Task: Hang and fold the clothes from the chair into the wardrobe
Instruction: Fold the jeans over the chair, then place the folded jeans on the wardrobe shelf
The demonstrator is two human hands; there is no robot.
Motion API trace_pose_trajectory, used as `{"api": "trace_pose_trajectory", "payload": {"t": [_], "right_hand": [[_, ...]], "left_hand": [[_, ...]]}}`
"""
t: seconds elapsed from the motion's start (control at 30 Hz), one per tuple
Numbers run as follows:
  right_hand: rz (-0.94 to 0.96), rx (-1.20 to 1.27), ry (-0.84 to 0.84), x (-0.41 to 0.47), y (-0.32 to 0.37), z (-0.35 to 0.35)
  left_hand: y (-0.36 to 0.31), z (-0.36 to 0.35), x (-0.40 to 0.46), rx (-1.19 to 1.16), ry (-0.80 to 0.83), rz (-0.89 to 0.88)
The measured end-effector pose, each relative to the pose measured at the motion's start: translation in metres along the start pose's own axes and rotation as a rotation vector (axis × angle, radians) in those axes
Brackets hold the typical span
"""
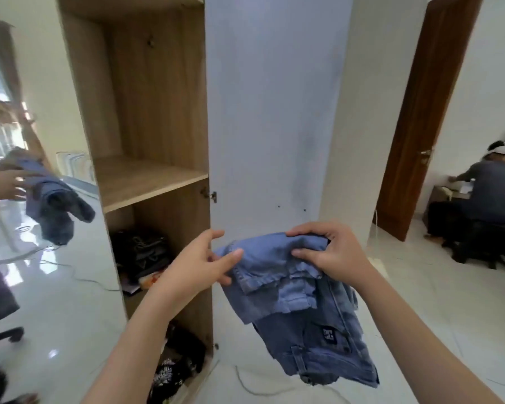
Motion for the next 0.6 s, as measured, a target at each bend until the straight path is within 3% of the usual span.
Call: {"api": "trace_pose_trajectory", "payload": {"t": [0.13,0.2,0.3,0.4,0.5,0.6], "right_hand": [[0.081,0.108,0.074,0.022,-0.031,-0.023],[0.116,0.144,0.101,0.028,-0.048,-0.038],[0.158,0.232,0.163,0.041,-0.073,-0.062],[0.193,0.268,0.233,0.057,-0.091,-0.088],[0.221,0.267,0.291,0.069,-0.108,-0.111],[0.207,0.289,0.34,0.075,-0.13,-0.126]], "left_hand": [[0.011,-0.022,0.0,-0.418,0.253,0.247],[0.021,-0.034,0.009,-0.628,0.223,0.309],[0.044,-0.045,0.037,-0.873,0.037,0.445],[0.063,-0.056,0.066,-0.936,-0.235,0.608],[0.076,-0.065,0.088,-0.959,-0.528,0.584],[0.091,-0.068,0.104,-1.004,-0.653,0.555]]}}
Point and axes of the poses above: each hand's wrist, its own x-axis towards the middle knuckle, its own z-axis out of the back of the hand, y = z × x, the point moved 1 cm from there along x, towards the middle knuckle
